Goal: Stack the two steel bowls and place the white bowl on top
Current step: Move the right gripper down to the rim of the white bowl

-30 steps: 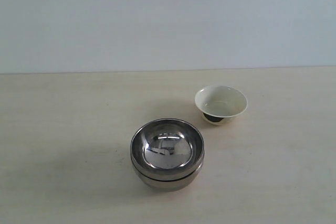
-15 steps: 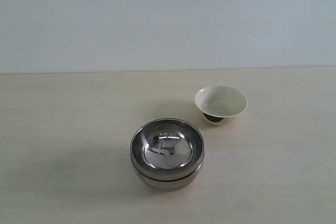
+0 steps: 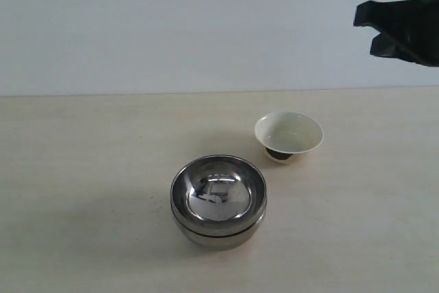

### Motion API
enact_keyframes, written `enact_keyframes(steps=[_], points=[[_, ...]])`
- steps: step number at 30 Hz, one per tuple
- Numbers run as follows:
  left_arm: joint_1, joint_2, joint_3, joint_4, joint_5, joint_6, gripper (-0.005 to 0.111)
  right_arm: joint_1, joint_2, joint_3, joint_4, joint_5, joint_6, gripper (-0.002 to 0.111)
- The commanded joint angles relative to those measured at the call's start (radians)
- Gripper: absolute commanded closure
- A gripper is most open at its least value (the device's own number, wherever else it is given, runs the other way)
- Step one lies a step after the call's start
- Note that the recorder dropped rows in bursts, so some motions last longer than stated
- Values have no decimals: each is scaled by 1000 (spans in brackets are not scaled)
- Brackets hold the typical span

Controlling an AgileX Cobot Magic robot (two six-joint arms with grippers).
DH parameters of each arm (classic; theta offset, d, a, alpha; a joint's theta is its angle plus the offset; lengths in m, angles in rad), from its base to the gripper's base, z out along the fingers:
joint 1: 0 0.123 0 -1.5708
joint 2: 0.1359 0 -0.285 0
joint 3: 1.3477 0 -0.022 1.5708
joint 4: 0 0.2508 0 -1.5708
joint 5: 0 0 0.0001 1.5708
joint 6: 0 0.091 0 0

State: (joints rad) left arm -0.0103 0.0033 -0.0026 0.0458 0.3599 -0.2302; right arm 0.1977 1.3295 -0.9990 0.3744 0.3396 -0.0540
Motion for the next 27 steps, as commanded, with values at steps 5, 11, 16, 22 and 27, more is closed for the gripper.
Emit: enact_keyframes(steps=[5, 11, 16, 22, 27], points=[[2, -3, 3, -4, 0, 7, 103, -2, 275, -123, -6, 40, 0, 83], [2, -3, 3, -4, 0, 7, 103, -2, 421, -169, -2, 29, 37, 61], [2, -3, 3, -4, 0, 7, 103, -2, 519, -223, 3, 38, 54, 61], [2, -3, 3, -4, 0, 7, 103, -2, 591, -250, 24, 11, 71, 61], [2, -3, 3, -4, 0, 7, 103, 0, 630, -250, 66, -49, 71, 61]])
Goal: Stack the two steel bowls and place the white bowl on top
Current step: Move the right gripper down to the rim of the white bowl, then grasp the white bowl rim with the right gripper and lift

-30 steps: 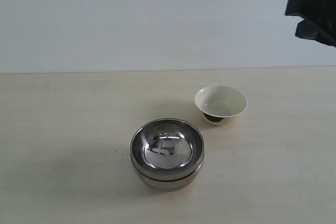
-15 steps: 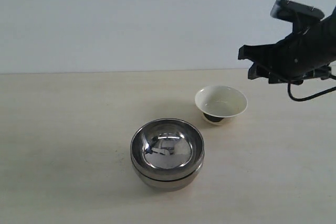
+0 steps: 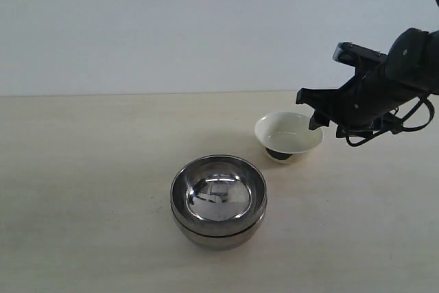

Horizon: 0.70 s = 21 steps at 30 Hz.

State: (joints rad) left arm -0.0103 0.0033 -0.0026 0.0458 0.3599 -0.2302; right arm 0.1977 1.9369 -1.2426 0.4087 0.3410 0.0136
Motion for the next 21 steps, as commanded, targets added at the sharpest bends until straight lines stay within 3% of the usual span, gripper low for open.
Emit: enact_keyframes(steps=[1, 19, 21], points=[[2, -3, 3, -4, 0, 7, 103, 3, 30, -6, 47, -58, 3, 61], [2, -3, 3, -4, 0, 7, 103, 32, 149, -6, 56, -184, 36, 62], [2, -3, 3, -4, 0, 7, 103, 32, 149, -6, 56, -186, 36, 77]])
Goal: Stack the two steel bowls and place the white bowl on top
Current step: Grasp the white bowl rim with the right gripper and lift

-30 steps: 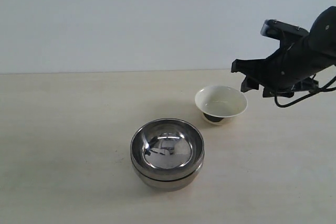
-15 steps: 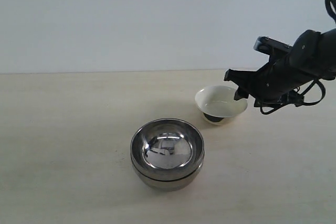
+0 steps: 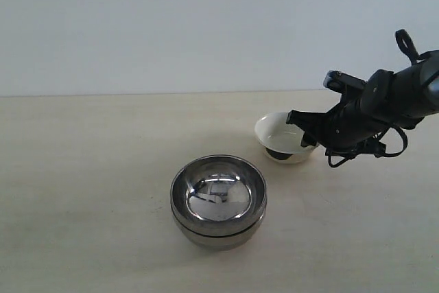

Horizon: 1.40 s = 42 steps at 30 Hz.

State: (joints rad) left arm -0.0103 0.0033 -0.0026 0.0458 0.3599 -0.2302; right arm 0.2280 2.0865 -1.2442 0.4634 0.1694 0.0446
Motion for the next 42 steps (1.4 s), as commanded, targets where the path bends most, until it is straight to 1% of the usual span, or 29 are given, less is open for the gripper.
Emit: enact_keyframes(steps=[1, 3, 16, 30, 36, 42], points=[[2, -3, 3, -4, 0, 7, 103, 2, 0, -5, 2, -16, 5, 91], [2, -3, 3, -4, 0, 7, 103, 2, 0, -5, 2, -16, 5, 108], [2, -3, 3, -4, 0, 7, 103, 2, -16, -5, 2, 5, 5, 108], [2, -3, 3, -4, 0, 7, 103, -2, -116, -5, -28, 97, -6, 108], [2, -3, 3, -4, 0, 7, 103, -21, -191, -5, -32, 218, -35, 108], [2, -3, 3, -4, 0, 7, 103, -21, -342, 66, -53, 218, -22, 108]])
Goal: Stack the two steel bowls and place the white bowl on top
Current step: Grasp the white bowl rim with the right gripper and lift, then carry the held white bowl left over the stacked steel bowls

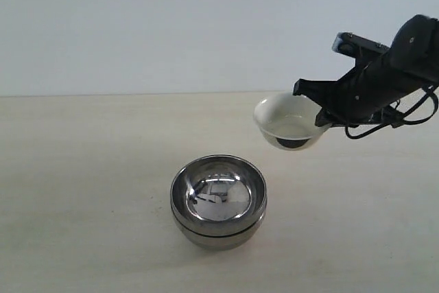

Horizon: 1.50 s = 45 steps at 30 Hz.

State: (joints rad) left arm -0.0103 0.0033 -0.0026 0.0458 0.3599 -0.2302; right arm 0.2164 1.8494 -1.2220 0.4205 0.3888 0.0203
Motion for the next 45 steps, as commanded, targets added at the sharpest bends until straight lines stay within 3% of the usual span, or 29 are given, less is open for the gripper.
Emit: enact_keyframes(steps=[1, 20, 24, 32, 45], points=[[2, -3, 3, -4, 0, 7, 103, -10, -127, 51, -10, 9, 2, 108], [2, -3, 3, -4, 0, 7, 103, -4, -461, 198, 62, 265, -47, 108], [2, -3, 3, -4, 0, 7, 103, 70, -461, 198, 86, 276, -83, 108], [2, -3, 3, -4, 0, 7, 103, 258, -428, 198, 90, 138, -20, 108], [2, -3, 3, -4, 0, 7, 103, 377, -225, 198, 104, 33, -20, 108]])
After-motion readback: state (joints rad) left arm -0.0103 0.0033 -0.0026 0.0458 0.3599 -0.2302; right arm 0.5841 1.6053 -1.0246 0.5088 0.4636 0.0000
